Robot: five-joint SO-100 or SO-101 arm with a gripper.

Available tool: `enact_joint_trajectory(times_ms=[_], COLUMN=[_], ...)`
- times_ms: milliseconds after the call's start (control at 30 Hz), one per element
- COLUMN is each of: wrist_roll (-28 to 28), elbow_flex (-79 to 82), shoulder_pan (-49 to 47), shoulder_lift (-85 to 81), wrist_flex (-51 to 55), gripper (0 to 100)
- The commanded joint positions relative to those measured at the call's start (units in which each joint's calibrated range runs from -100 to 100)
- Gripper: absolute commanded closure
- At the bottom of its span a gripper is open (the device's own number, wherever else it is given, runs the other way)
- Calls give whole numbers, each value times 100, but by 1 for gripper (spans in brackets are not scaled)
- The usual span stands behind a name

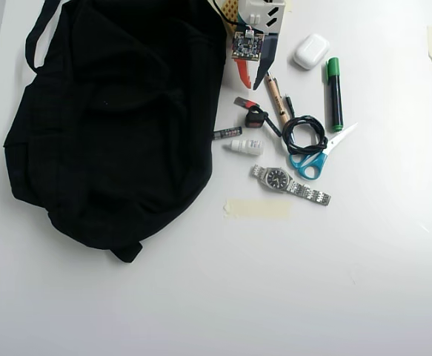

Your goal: Put the usbc cable into the black bag

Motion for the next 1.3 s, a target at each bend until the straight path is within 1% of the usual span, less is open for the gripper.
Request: enact_joint_trajectory(times_ms=[0, 667, 733, 833, 867, 933, 1033, 1100, 1167, 1267], wrist_roll=[18, 13, 13, -34, -34, -34, 34, 55, 50, -92], elbow_flex=[65, 29, -214, -735, -987, -1112, -1023, -1112, -1256, -1526], shoulder_pan=[-34, -57, -199, -475, -580, -849, -1163, -1201, -1216, -1261], shoulder_lift=[-92, -117, -117, -117, -117, -117, -134, -117, -76, -67], wrist_flex=[150, 63, -49, -557, -918, -1401, -1668, -2012, -1995, -1530], gripper=[98, 98, 98, 98, 98, 98, 98, 98, 98, 98])
